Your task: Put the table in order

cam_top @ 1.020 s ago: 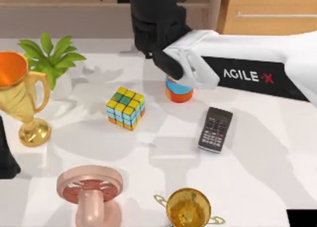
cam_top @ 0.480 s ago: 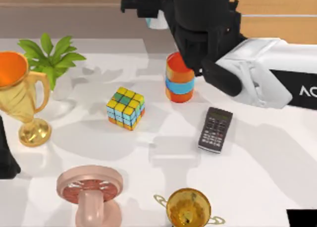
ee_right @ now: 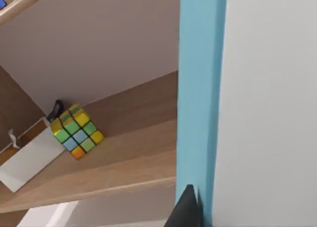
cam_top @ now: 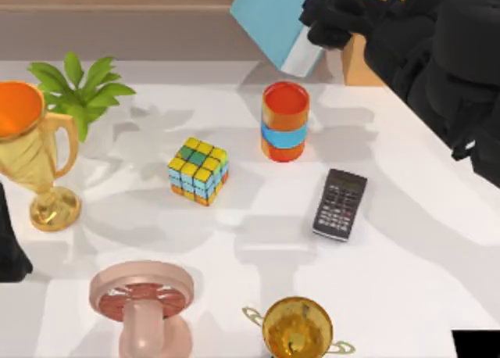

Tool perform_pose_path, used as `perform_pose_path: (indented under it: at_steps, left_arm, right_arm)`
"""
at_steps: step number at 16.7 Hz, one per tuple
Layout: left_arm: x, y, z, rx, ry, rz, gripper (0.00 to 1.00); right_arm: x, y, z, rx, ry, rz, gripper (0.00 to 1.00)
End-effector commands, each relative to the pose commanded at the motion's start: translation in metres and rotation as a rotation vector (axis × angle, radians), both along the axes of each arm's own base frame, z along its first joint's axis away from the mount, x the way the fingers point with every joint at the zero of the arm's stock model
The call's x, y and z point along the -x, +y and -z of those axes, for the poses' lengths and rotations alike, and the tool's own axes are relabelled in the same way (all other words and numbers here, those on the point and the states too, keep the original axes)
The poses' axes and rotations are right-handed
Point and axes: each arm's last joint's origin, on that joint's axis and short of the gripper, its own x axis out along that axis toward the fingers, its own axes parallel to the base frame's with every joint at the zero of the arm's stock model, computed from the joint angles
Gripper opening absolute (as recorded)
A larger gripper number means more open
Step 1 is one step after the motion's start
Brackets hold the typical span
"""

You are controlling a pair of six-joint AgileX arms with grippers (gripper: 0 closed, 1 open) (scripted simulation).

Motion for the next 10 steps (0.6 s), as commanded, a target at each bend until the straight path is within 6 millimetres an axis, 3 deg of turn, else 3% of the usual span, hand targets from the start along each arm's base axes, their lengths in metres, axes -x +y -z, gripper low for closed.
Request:
perform_pose_path:
  at_steps: [4, 10]
  left_arm:
    - [0.0, 0.0, 0.0, 0.0, 0.0, 0.0, 1.0]
    - [0.0, 0.0, 0.0, 0.0, 0.0, 0.0, 1.0]
  right_arm:
    - [0.001, -0.056, 0.015, -0.167, 0.111, 0.022, 0.0]
    - [-0.025, -0.162, 0.072, -0.44, 0.365, 0.25, 0.0]
